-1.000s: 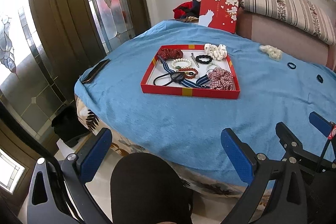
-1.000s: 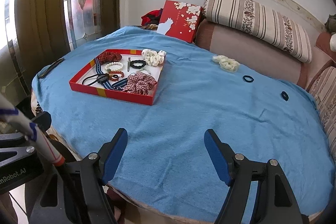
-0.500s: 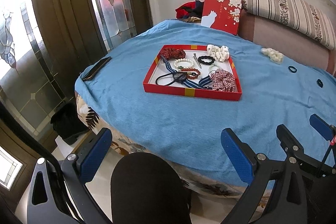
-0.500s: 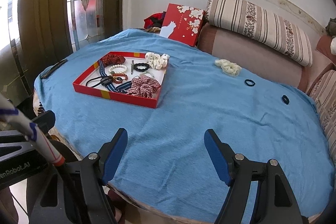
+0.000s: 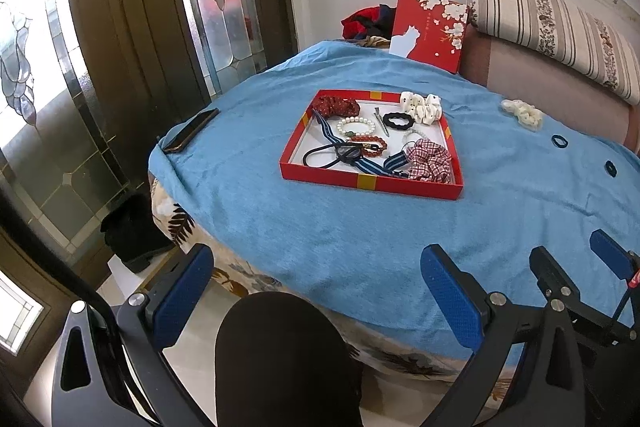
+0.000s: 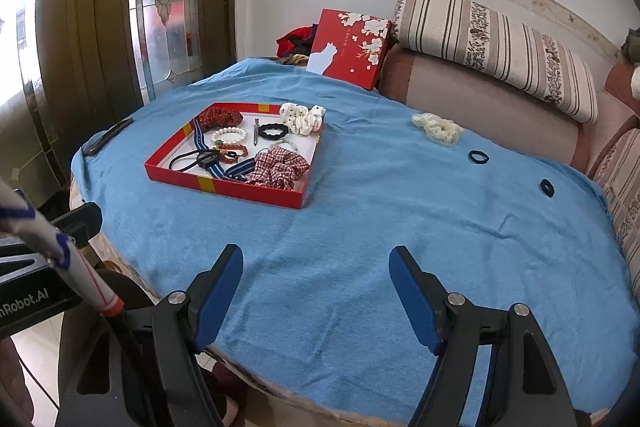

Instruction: Organize jewelry

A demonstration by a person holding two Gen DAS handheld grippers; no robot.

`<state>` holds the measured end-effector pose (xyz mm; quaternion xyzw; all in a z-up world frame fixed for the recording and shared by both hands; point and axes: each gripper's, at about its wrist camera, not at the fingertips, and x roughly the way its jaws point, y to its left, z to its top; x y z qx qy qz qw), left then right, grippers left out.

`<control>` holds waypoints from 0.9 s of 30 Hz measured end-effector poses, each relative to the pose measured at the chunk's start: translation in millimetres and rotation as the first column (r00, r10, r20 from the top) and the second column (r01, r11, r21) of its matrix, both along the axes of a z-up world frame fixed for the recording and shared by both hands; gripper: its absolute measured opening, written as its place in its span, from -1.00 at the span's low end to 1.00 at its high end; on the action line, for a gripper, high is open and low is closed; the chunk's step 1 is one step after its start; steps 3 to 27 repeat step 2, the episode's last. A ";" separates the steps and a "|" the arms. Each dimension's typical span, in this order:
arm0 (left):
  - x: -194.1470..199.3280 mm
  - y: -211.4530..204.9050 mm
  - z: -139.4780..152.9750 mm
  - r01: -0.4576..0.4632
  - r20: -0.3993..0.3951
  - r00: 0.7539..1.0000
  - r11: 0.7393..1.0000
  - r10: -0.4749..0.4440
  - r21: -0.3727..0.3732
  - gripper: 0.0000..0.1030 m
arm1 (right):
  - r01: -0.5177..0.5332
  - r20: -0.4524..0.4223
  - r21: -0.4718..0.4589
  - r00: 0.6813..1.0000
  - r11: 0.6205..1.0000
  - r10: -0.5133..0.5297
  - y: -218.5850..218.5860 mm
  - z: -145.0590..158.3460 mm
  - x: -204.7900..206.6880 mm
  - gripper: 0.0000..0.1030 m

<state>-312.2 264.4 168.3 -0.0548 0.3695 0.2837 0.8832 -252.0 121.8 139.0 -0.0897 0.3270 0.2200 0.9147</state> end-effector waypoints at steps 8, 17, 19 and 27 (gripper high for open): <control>-0.2 -0.4 0.5 0.001 -0.002 1.000 1.000 -0.001 0.004 0.99 | -0.001 -0.001 0.005 1.000 1.000 0.001 -1.5 0.1 0.4 0.55; -0.2 -0.4 0.5 0.001 -0.002 1.000 1.000 -0.001 0.004 0.99 | -0.001 -0.001 0.005 1.000 1.000 0.001 -1.5 0.1 0.4 0.55; -0.2 -0.4 0.5 0.001 -0.002 1.000 1.000 -0.001 0.004 0.99 | -0.001 -0.001 0.005 1.000 1.000 0.001 -1.5 0.1 0.4 0.55; -0.2 -0.4 0.5 0.001 -0.002 1.000 1.000 -0.001 0.004 0.99 | -0.001 -0.001 0.005 1.000 1.000 0.001 -1.5 0.1 0.4 0.55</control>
